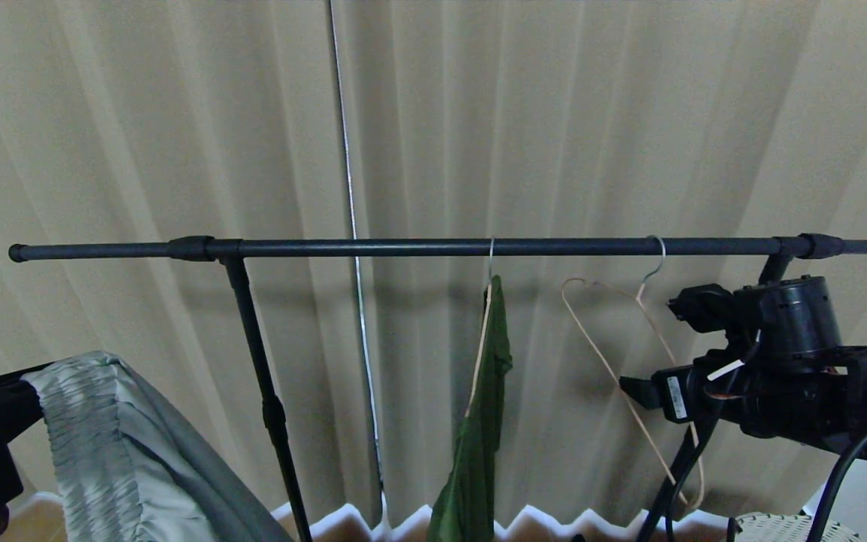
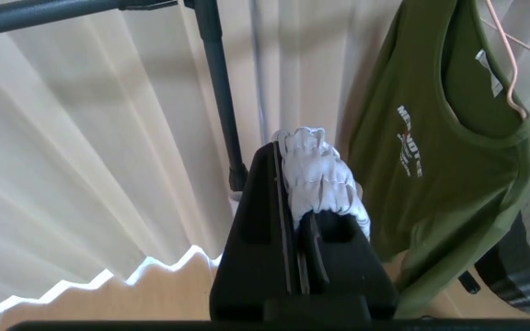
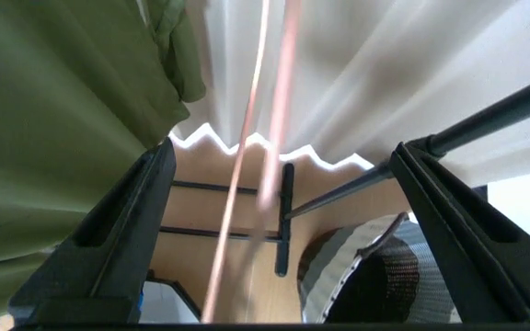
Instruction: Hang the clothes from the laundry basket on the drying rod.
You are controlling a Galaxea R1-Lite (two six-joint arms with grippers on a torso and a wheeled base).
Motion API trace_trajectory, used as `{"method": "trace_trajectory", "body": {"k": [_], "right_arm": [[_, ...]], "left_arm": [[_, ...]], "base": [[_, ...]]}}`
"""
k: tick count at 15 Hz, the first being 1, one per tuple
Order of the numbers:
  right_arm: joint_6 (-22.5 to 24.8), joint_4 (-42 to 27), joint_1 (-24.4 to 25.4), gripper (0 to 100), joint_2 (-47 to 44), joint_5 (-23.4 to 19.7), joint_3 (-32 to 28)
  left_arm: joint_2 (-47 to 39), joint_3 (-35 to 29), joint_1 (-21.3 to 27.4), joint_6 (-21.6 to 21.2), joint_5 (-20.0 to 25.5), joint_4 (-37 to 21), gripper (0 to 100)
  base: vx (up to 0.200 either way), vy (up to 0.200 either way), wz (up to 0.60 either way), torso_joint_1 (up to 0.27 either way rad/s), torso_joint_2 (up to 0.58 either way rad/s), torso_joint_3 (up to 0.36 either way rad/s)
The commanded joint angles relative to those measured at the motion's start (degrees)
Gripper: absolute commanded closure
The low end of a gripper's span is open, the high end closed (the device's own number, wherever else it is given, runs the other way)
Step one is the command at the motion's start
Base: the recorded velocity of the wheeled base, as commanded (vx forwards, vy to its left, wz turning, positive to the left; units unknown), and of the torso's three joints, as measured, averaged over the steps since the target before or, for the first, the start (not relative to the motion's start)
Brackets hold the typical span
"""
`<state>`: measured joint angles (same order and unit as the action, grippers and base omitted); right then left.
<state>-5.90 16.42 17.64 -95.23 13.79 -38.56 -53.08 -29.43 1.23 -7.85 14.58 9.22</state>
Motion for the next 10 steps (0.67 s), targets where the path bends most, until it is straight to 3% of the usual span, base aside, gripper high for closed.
{"method": "trace_trajectory", "body": {"k": [1,10], "right_arm": [[0.0,0.0,-0.5,100,-0.6,0.0,0.1],[0.1,0.1,-2.4,100,-0.5,0.0,0.0]], "left_arm": [[0.0,0.0,0.0,0.0,0.0,0.0,100],[0.7,-0.1,-0.1,0.0,0.0,0.0,100]], "base": [[0.000,0.000,0.00,0.000,0.00,0.000],[0.000,0.000,0.00,0.000,0.00,0.000]]}}
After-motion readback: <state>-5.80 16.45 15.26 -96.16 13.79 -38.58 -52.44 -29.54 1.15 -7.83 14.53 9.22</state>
